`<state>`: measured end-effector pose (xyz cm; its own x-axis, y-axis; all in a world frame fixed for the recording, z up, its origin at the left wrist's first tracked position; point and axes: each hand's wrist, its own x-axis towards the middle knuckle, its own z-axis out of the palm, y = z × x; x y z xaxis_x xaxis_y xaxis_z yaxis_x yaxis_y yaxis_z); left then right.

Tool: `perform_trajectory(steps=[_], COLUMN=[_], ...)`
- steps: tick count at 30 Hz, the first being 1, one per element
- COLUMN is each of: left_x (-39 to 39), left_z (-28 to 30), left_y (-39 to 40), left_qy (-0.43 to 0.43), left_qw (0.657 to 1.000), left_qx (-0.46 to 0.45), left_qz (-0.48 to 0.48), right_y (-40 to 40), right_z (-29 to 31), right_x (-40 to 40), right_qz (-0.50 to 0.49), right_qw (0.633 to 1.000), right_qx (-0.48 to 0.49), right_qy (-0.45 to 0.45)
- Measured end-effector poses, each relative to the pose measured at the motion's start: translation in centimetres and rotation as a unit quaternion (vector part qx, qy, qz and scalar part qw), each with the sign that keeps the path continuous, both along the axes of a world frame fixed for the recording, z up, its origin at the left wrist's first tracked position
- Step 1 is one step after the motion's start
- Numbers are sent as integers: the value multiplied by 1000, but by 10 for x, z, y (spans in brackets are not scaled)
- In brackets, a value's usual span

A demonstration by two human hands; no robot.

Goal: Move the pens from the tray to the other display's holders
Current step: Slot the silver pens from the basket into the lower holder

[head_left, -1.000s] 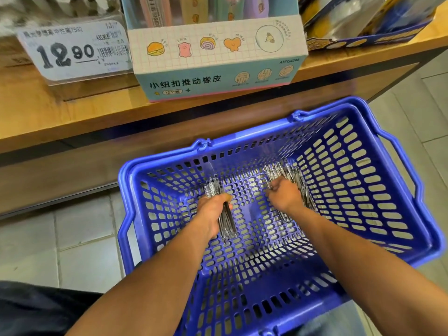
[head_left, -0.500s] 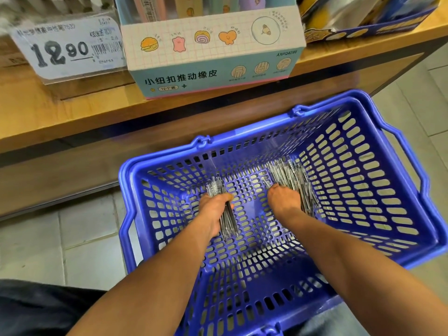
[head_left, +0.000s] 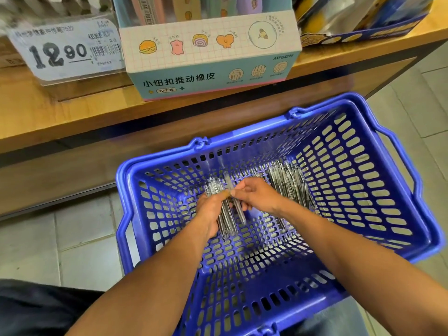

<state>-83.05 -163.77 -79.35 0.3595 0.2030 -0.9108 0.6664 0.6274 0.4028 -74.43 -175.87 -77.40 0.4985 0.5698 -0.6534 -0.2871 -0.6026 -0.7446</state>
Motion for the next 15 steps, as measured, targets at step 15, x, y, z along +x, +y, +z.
perform_trajectory(steps=[15], left_x=[-1], left_z=[-1], left_y=[3], left_qy=[3], left_qw=[999], left_qx=[-30], left_qz=[19], right_y=[-6], right_z=[-22], right_x=[-5], right_qz=[-12], right_qw=[1000], right_qx=[10], right_qy=[-4])
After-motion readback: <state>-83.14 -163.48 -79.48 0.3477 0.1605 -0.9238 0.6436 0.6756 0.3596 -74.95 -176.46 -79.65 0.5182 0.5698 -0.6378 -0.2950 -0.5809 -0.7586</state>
